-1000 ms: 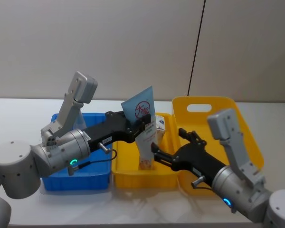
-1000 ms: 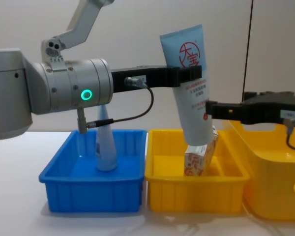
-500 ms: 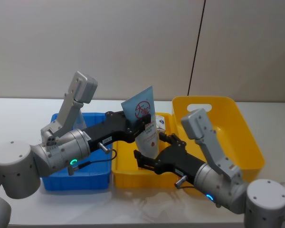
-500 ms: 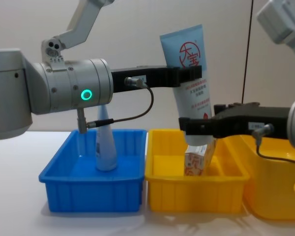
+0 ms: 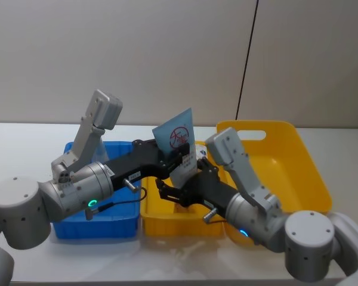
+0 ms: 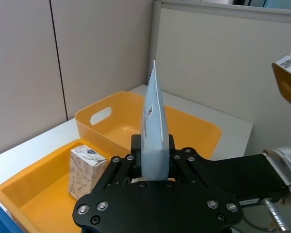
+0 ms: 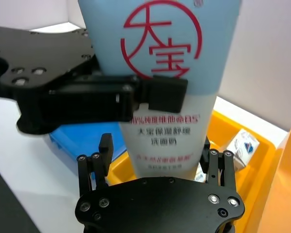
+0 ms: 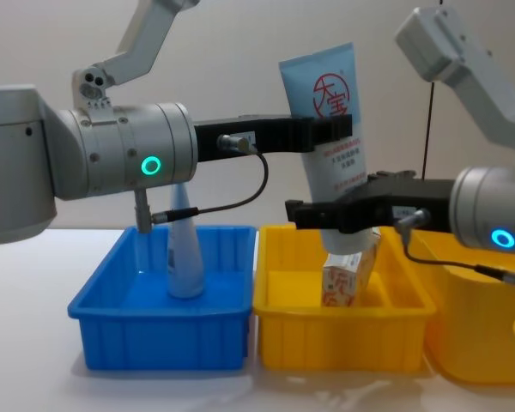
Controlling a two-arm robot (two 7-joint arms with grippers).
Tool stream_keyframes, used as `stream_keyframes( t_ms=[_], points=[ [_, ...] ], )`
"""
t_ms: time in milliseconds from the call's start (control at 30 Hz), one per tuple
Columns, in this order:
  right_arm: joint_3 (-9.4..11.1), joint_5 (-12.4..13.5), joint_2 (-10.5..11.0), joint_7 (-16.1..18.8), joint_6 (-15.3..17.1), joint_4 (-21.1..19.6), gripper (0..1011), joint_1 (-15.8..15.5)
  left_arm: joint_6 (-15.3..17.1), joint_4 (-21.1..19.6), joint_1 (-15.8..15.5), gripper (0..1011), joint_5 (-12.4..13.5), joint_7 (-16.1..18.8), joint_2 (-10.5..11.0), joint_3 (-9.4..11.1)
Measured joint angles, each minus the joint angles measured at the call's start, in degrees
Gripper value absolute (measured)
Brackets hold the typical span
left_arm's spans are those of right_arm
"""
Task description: Bimanual collaborative sorting of washing and personal care products
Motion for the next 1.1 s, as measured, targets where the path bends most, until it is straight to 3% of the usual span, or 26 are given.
stream_keyframes(
  t_ms=[200,467,733,967,1100],
  points=[
    [-0.51,-1.06,-1.09,-0.48,-0.84,1.78,967,1.34,0.00,0.00,0.00,239,0.00,0.00,0.00,0.00],
    [-0.97,-1.99,-2.06,-0.94,-1.50,3.34,786,2.57,0.00,0.00,0.00,239,0.00,0.04,0.01,-0.01],
    [-1.23,-2.43,-2.53,-1.12,-1.87,4.13,542,3.14,0.00,0.00,0.00,239,0.01,0.07,0.01,-0.07],
    [-1.33,-2.73,-2.79,-1.23,-2.08,4.54,452,3.46,0.00,0.00,0.00,240,0.02,0.10,0.00,-0.10],
    [-1.39,-2.78,-2.85,-1.27,-2.09,4.66,400,3.54,-0.01,-0.02,0.00,334,-0.02,0.09,-0.01,-0.07]
  ],
)
